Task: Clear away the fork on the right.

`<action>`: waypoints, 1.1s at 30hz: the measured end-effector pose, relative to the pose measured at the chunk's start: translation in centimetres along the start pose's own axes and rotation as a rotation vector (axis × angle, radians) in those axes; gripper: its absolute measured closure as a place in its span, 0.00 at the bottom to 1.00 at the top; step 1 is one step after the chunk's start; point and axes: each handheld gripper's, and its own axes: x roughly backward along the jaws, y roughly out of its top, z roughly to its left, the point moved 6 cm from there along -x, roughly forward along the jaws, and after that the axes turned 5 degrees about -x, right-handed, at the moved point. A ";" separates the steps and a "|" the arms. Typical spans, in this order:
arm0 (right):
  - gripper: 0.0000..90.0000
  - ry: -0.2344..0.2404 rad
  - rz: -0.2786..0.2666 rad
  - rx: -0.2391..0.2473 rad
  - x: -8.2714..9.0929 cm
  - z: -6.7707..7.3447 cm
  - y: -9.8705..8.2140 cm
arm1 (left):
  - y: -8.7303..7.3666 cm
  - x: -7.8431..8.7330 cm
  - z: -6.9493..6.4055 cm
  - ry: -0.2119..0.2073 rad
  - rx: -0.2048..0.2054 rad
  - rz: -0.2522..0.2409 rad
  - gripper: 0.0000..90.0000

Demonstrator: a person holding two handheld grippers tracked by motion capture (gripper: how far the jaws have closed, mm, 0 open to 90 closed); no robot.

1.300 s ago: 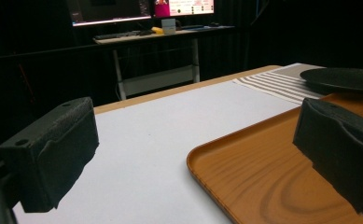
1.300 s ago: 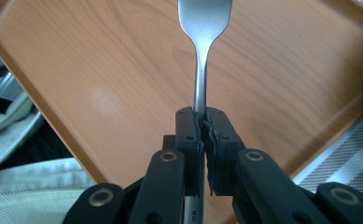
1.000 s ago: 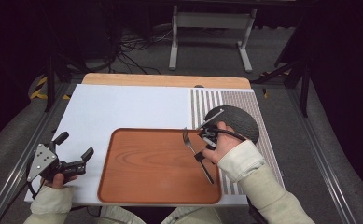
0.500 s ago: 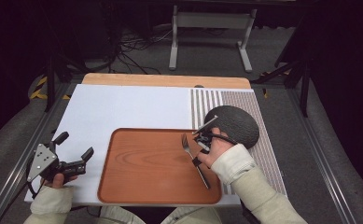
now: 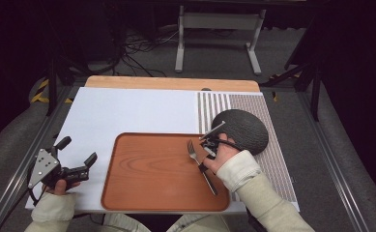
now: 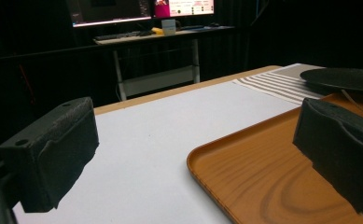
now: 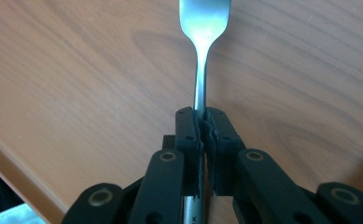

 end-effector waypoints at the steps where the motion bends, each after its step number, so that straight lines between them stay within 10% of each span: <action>1: 0.94 -0.001 -0.001 -0.006 -0.1 0.0 0.0 | 0.0 0.0 0.0 0.000 0.000 0.000 0.01; 19: 0.92 -0.008 0.023 -0.022 -1.0 -0.2 -0.2 | 0.0 0.0 0.0 -0.001 0.003 -0.001 0.01; 33: 0.66 0.005 -0.061 0.003 0.1 0.1 0.5 | 0.0 0.0 0.0 -0.001 0.002 -0.001 0.01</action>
